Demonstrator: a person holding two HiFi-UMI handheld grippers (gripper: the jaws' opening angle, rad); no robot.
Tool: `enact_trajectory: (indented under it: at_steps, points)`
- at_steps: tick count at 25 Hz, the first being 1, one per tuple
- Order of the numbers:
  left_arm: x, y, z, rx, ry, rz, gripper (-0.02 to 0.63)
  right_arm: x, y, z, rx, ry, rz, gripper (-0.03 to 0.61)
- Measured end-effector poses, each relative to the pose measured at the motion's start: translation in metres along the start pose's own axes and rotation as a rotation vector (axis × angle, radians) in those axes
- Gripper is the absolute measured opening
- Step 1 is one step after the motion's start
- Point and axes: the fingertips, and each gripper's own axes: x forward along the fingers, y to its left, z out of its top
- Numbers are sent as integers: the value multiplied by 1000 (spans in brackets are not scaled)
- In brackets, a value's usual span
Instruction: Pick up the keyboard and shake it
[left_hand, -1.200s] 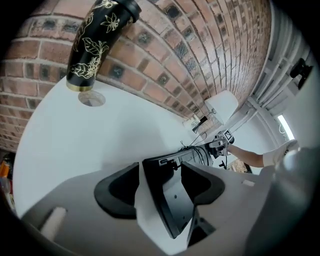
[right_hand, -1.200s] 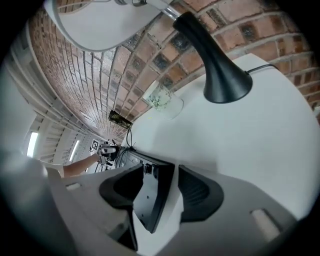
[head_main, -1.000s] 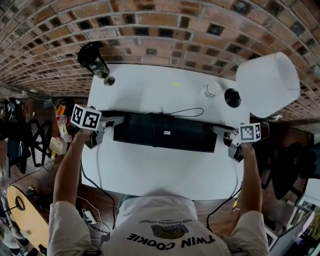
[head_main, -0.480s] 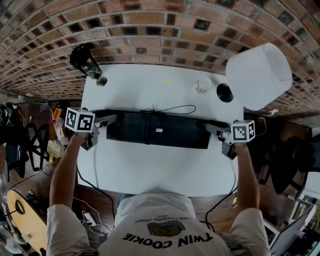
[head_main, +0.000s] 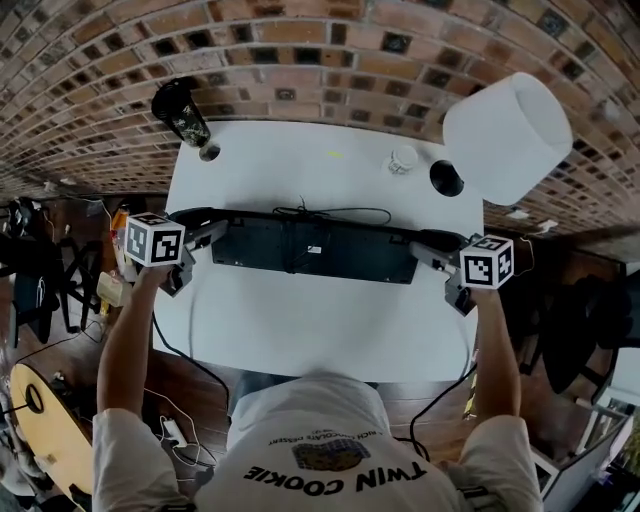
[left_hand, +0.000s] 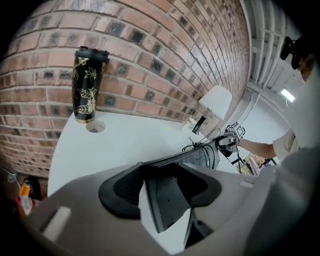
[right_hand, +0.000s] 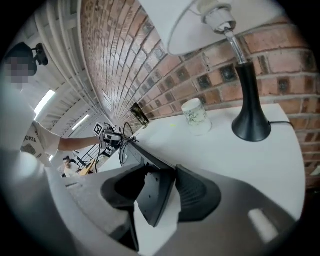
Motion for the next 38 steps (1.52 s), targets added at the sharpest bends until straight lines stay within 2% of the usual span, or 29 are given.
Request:
enact_trajectory:
  at_steps: [8, 14, 22, 32, 38]
  points:
    - [-32, -25, -2, 73, -77, 19, 215, -22, 30, -4, -173, 4, -42, 187]
    - [-48, -38, -9, 151, -91, 14, 210, -33, 47, -11, -266, 0, -112, 186]
    - [-67, -58, -27, 265, -66, 10, 209, -46, 70, -32, -368, 42, -208, 184]
    - [-82, -79, -52, 396, 19, 14, 206, -58, 90, -56, -483, 90, -329, 178]
    - [-89, -87, -67, 489, 56, 51, 204, -59, 100, -70, -572, 111, -403, 176]
